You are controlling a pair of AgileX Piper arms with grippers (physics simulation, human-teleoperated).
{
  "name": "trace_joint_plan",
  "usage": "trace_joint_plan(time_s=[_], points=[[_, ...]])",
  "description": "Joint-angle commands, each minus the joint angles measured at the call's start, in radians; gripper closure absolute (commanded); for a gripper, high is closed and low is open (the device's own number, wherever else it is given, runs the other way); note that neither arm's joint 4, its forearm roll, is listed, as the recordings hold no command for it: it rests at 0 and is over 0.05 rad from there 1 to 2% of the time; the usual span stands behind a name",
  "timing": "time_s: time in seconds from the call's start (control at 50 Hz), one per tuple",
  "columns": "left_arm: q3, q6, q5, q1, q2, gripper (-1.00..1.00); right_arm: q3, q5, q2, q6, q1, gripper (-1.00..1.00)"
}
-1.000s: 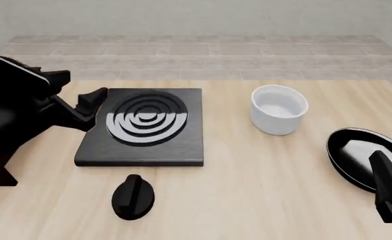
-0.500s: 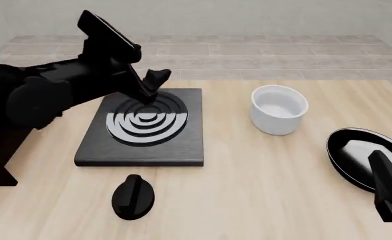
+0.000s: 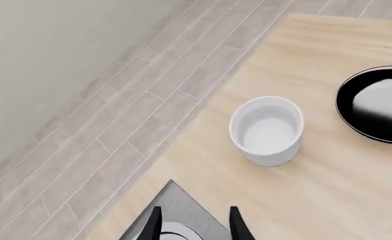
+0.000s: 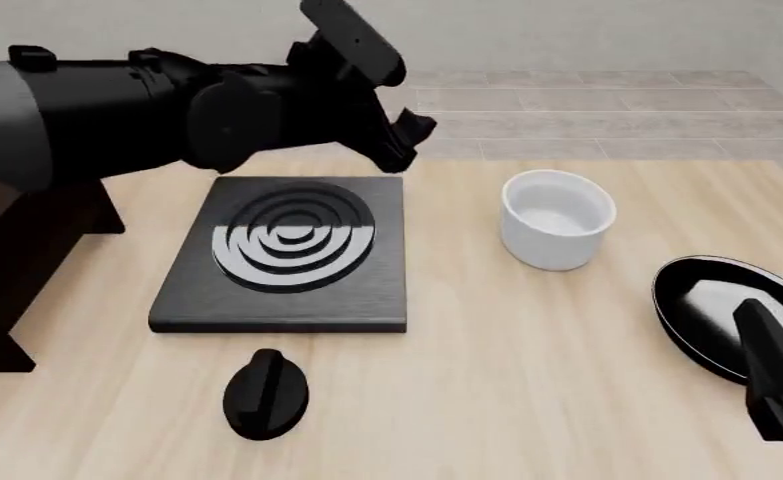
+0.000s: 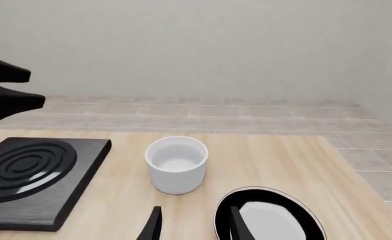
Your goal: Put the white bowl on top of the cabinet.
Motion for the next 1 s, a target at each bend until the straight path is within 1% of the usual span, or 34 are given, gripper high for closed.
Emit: trace_joint_plan(time_s=[0.02, 0.04, 0.1, 0.2, 0.24, 0.26, 0.32, 0.34, 0.36, 0.38, 0.4, 0.42, 0.46, 0.48, 0.5, 0.54, 0.56, 0.58, 0.6, 0.64, 0.66, 0.7, 0.72, 0.74, 0.76, 0.78, 0.8, 0.82, 0.88, 0.92, 0.94, 0.96, 0.98, 1.0], points=[[-0.131, 0.022, 0.031, -0.022, 0.146, -1.00, 0.000, 0.000, 0.003, 0.001, -0.002, -1.00], [-0.133, 0.034, 0.025, -0.028, 0.155, -1.00, 0.000, -0.001, 0.003, 0.002, -0.002, -1.00], [-0.164, 0.033, 0.037, -0.028, 0.175, -1.00, 0.000, -0.009, 0.012, 0.002, -0.002, -1.00], [-0.243, 0.039, 0.073, -0.027, 0.219, -1.00, 0.000, -0.006, 0.009, 0.005, 0.000, -1.00], [-0.292, 0.021, 0.102, -0.025, 0.245, -1.00, 0.000, -0.002, 0.005, 0.005, 0.000, -1.00], [-0.302, 0.033, 0.100, -0.026, 0.254, -1.00, 0.000, -0.008, 0.011, 0.005, 0.000, -1.00], [-0.375, -0.009, 0.168, -0.039, 0.300, -1.00, 0.000, -0.004, 0.009, 0.005, 0.001, -1.00], [-0.385, 0.004, 0.161, -0.033, 0.310, -1.00, 0.000, -0.009, 0.015, 0.005, 0.001, -1.00], [-0.410, -0.001, 0.178, -0.030, 0.327, -1.00, 0.000, -0.012, 0.017, 0.005, 0.001, -1.00], [-0.458, -0.021, 0.219, -0.034, 0.356, -1.00, 0.000, -0.015, 0.022, 0.004, 0.002, -1.00], [-0.460, -0.021, 0.220, -0.034, 0.357, -1.00, 0.000, -0.015, 0.022, 0.004, 0.002, -1.00], [-0.457, 0.001, 0.207, -0.035, 0.354, -1.00, 0.000, -0.015, 0.022, 0.004, 0.002, -1.00], [-0.512, -0.010, 0.241, -0.031, 0.382, -1.00, 0.000, -0.022, 0.031, 0.004, 0.002, -1.00], [-0.512, 0.012, 0.234, -0.034, 0.385, -1.00, 0.000, -0.023, 0.032, 0.004, 0.002, -1.00], [-0.540, -0.008, 0.256, -0.033, 0.398, -1.00, 0.000, -0.022, 0.031, 0.005, 0.003, -1.00], [-0.576, 0.005, 0.272, -0.030, 0.424, -1.00, 0.000, -0.021, 0.032, 0.004, 0.003, -1.00], [-0.623, -0.018, 0.305, -0.022, 0.449, -1.00, 0.000, -0.028, 0.040, 0.004, 0.003, -1.00], [-0.632, -0.006, 0.307, -0.024, 0.457, -1.00, 0.000, -0.029, 0.042, 0.004, 0.003, -1.00], [-0.668, -0.024, 0.345, -0.033, 0.477, -1.00, 0.000, -0.030, 0.044, 0.003, 0.003, -1.00], [-0.715, -0.017, 0.378, -0.034, 0.505, -1.00, 0.000, -0.030, 0.044, 0.003, 0.003, -1.00], [-0.716, -0.017, 0.378, -0.034, 0.505, -1.00, 0.000, -0.030, 0.044, 0.003, 0.003, -1.00], [-0.781, -0.028, 0.423, -0.035, 0.536, -1.00, 0.001, -0.032, 0.047, 0.002, 0.003, -1.00], [-0.788, -0.004, 0.419, -0.031, 0.543, -1.00, 0.001, -0.031, 0.046, 0.003, 0.003, -1.00], [-0.866, -0.059, 0.486, -0.033, 0.584, -1.00, 0.001, -0.031, 0.047, 0.001, 0.002, -1.00], [-0.855, -0.027, 0.473, -0.038, 0.584, -1.00, 0.000, -0.036, 0.053, 0.001, 0.002, -1.00], [-0.866, -0.026, 0.473, -0.035, 0.594, -1.00, 0.000, -0.040, 0.057, 0.002, 0.003, -1.00], [-0.927, -0.044, 0.512, -0.027, 0.628, -1.00, 0.000, -0.040, 0.057, 0.002, 0.002, -1.00], [-0.923, -0.024, 0.502, -0.032, 0.633, -1.00, 0.000, -0.041, 0.059, 0.001, 0.002, -1.00], [-0.995, -0.027, 0.545, -0.037, 0.680, -1.00, 0.000, -0.056, 0.076, 0.002, 0.003, -1.00], [-1.000, 0.005, 0.526, -0.028, 0.689, -1.00, 0.000, -0.060, 0.080, 0.003, 0.004, -1.00], [-1.038, -0.020, 0.560, -0.040, 0.708, -1.00, 0.000, -0.058, 0.080, 0.001, 0.003, -1.00], [-1.013, 0.015, 0.532, -0.043, 0.699, -1.00, 0.000, -0.060, 0.081, 0.000, 0.002, -1.00], [-1.078, -0.022, 0.580, -0.044, 0.729, -1.00, 0.000, -0.056, 0.078, 0.001, 0.002, -1.00], [-1.063, 0.003, 0.561, -0.049, 0.723, -1.00, 0.001, -0.054, 0.077, 0.000, 0.001, -1.00]])
